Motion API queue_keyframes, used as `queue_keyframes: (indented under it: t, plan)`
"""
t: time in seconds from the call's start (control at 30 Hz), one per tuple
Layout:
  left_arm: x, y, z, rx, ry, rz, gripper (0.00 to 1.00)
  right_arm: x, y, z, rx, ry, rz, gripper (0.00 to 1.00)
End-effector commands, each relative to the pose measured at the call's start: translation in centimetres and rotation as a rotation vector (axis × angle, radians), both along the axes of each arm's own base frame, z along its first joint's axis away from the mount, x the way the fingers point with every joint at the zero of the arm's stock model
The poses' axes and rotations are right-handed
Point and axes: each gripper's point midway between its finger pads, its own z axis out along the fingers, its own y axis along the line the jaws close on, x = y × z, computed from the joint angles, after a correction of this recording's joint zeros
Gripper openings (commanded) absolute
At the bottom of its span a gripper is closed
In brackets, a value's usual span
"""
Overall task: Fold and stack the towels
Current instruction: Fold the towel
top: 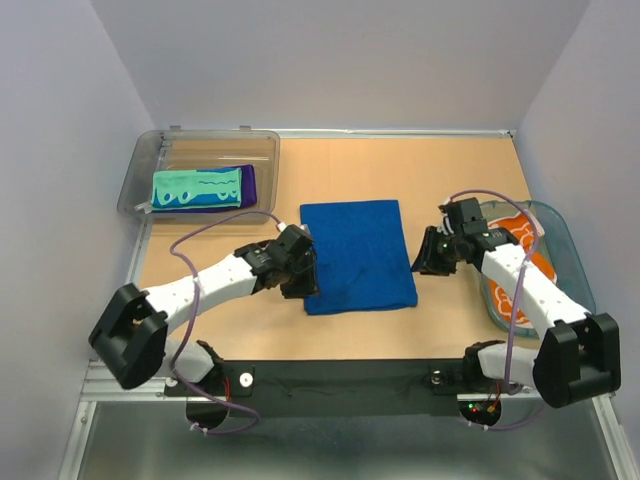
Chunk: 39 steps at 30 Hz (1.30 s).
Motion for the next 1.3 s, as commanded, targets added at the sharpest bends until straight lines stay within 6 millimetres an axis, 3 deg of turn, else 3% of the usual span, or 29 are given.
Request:
queue_keyframes:
  t: [0.0, 0.13, 0.23, 0.27, 0.43, 0.57, 0.63, 0.7, 0.77, 0.83, 0.9, 1.0, 1.1, 1.23, 1.27]
  plan:
    - [1.3, -2.7, 0.2, -0.022, -0.021, -0.064, 0.42, 0.3, 3.0, -1.0, 0.060, -0.009, 0.063, 0.33]
    - [0.8, -2.9, -2.7, 0.032, 0.038, -0.117, 0.30, -1.2, 3.9, -4.1, 0.087, 0.063, 0.069, 0.32]
    - [-0.2, -1.7, -5.2, 0.086, 0.080, -0.126, 0.25, -2.9, 3.2, -6.9, 0.060, 0.132, 0.064, 0.32]
    - [-1.0, -0.9, -6.4, 0.108, 0.107, -0.129, 0.24, -3.9, 2.9, -8.1, 0.045, 0.173, 0.065, 0.32]
    - [-3.3, 2.5, -9.4, 0.217, 0.178, -0.124, 0.19, -5.6, 1.5, -10.0, -0.015, 0.238, 0.012, 0.33]
    - [-2.6, 4.0, -8.0, 0.263, 0.116, -0.062, 0.21, -4.5, 0.3, -8.7, -0.076, 0.172, -0.034, 0.35]
    - [-1.1, 4.6, -6.8, 0.304, 0.047, -0.026, 0.28, -3.6, 0.0, -7.6, -0.101, 0.136, -0.026, 0.35]
    - [0.2, 4.1, -4.9, 0.298, -0.010, -0.029, 0.38, -2.2, 0.4, -5.2, -0.098, 0.062, 0.031, 0.37]
    - [1.4, 3.2, -2.8, 0.267, -0.074, -0.026, 0.52, -1.1, 2.0, -2.3, -0.083, -0.047, 0.142, 0.39]
    - [1.9, 2.8, -1.6, 0.245, -0.106, -0.029, 0.61, -1.2, 3.8, -0.9, -0.096, -0.113, 0.235, 0.42]
    - [2.5, 2.1, 0.0, 0.202, -0.139, -0.024, 0.64, -1.1, 5.5, 0.4, -0.073, -0.151, 0.292, 0.43]
    - [3.2, 2.1, 1.6, 0.176, -0.185, 0.013, 0.65, -2.2, 9.9, 1.1, -0.046, -0.212, 0.450, 0.43]
    - [4.3, 3.0, 1.8, 0.182, -0.199, 0.041, 0.65, -2.9, 12.5, 0.8, -0.058, -0.257, 0.572, 0.40]
    - [7.0, 5.9, 1.8, 0.215, -0.224, 0.091, 0.65, -4.8, 15.6, -1.4, -0.119, -0.267, 0.765, 0.40]
    - [8.2, 7.5, 2.0, 0.232, -0.236, 0.114, 0.65, -5.0, 15.8, -1.7, -0.135, -0.276, 0.803, 0.40]
